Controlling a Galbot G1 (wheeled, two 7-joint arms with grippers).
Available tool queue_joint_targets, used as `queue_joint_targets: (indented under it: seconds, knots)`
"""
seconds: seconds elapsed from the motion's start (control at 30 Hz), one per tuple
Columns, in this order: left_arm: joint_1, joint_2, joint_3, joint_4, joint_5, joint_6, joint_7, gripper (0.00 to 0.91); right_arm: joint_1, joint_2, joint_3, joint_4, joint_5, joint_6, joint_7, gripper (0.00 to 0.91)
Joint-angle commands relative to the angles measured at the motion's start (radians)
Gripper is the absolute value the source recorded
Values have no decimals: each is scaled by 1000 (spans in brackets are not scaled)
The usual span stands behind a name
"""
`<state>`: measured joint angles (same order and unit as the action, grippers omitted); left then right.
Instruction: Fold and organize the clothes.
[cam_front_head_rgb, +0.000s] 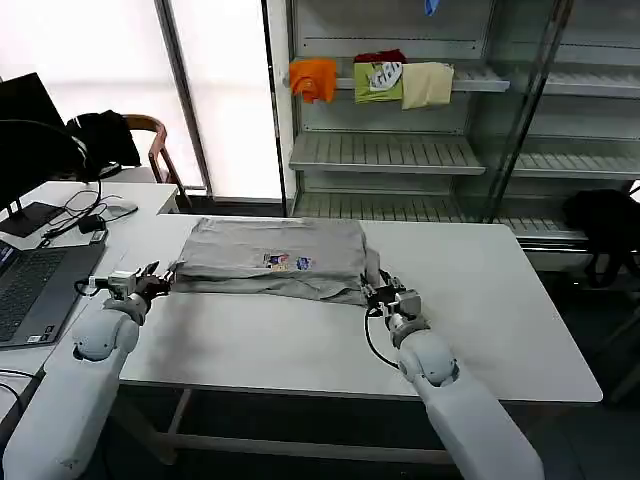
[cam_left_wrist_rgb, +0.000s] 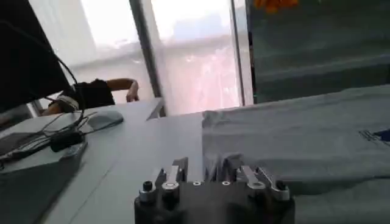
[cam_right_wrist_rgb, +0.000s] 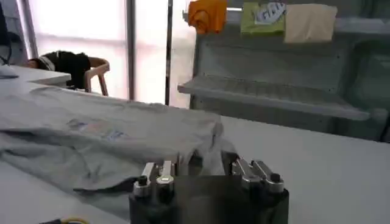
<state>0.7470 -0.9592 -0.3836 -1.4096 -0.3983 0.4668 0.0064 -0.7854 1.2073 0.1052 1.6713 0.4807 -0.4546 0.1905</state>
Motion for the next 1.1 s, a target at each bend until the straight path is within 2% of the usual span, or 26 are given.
queue_joint_targets:
  seconds: [0.03, 0.3, 0.67, 1.03, 1.1]
  knots:
    - [104, 22, -63, -167, -13, 109, 2, 907, -58, -27, 35, 111, 95, -59, 10, 907]
    - [104, -7, -70, -106, -89, 77, 2, 907, -73, -28, 24, 118, 98, -68, -1, 907]
    - [41, -35, -45, -7, -170, 52, 2, 907, -21, 14, 2, -27, 94, -61, -21, 907]
    - [-5, -43, -31, 113, -159, 27, 19, 907, -3, 41, -24, -84, 64, -52, -45, 907]
    - [-6, -44, -30, 129, -156, 20, 24, 816, 0, 43, -27, -91, 60, -49, -48, 887]
